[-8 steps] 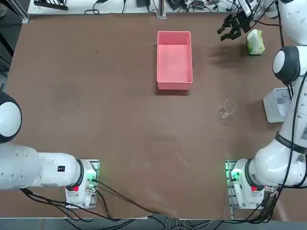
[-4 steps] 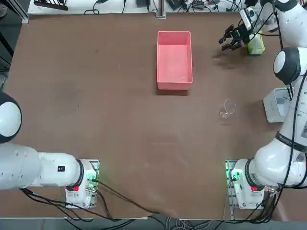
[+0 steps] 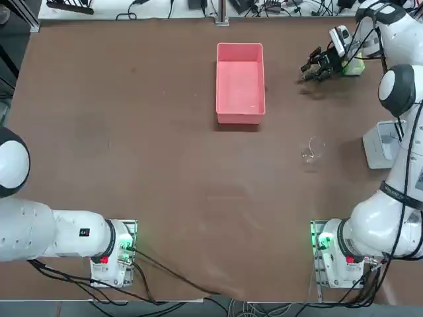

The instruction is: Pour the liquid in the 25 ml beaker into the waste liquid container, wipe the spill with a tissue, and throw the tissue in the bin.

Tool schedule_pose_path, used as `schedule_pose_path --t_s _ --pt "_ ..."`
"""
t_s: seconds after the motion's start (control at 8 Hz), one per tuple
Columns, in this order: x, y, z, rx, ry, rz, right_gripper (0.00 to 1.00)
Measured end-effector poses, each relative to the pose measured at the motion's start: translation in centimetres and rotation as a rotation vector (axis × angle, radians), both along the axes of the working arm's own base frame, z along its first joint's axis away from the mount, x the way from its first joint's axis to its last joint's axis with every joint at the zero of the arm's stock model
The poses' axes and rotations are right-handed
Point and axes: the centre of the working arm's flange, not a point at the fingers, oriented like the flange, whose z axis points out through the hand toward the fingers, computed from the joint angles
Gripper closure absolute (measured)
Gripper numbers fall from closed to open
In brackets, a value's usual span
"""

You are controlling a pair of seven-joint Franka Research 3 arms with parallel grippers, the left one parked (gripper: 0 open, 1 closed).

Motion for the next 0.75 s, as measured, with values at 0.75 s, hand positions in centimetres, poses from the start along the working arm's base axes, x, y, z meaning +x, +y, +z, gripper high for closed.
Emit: schedule_pose_path --t_s 0.75 --pt "-1.5 -1.3 -3.1 -0.071 -0.017 -0.039 0.53"
